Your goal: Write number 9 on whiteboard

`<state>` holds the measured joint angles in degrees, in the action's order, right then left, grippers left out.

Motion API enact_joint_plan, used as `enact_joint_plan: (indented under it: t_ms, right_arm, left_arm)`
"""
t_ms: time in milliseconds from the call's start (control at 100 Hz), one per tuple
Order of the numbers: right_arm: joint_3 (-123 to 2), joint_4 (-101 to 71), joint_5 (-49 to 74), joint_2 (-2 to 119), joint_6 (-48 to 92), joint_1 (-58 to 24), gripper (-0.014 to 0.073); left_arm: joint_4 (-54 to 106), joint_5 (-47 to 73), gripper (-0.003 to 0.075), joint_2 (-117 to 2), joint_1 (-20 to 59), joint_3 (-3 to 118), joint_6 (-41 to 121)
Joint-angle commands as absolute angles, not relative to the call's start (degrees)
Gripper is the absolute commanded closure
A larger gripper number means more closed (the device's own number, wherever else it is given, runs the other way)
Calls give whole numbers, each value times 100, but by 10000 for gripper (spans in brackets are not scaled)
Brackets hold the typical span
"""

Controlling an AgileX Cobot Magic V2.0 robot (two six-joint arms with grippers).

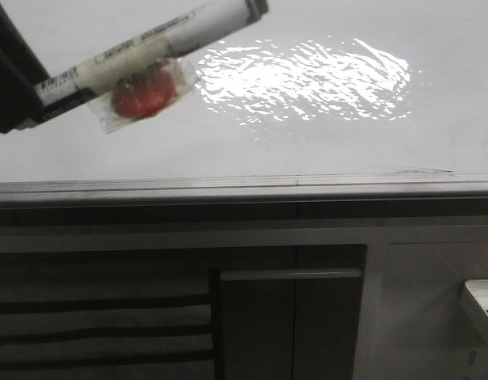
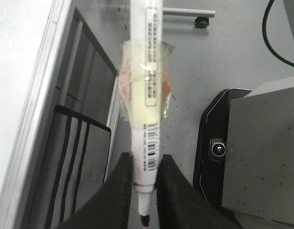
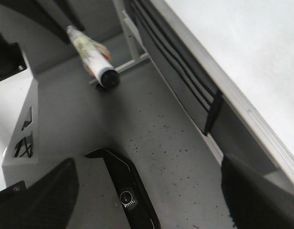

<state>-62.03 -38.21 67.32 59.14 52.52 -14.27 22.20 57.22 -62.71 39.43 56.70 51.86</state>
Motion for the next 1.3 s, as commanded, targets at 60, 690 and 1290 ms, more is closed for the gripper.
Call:
enact_joint_plan:
  t_ms: [60,690,1290]
  right_arm:
    - [-6690,-3930,6336,6293,5519,-2277,62]
    - [-7043,-3307,5148,7372,5519,-3874,307]
    - [-7043,-3238,5212,7372,5519,-3874,642]
  left_arm:
    - [2449,5525,733,-6174,4088,5985,5208]
    - [2399,5479,733,-6174,4088,5985,5354]
    - [2331,5173,562,-6174,4088,5985,5354]
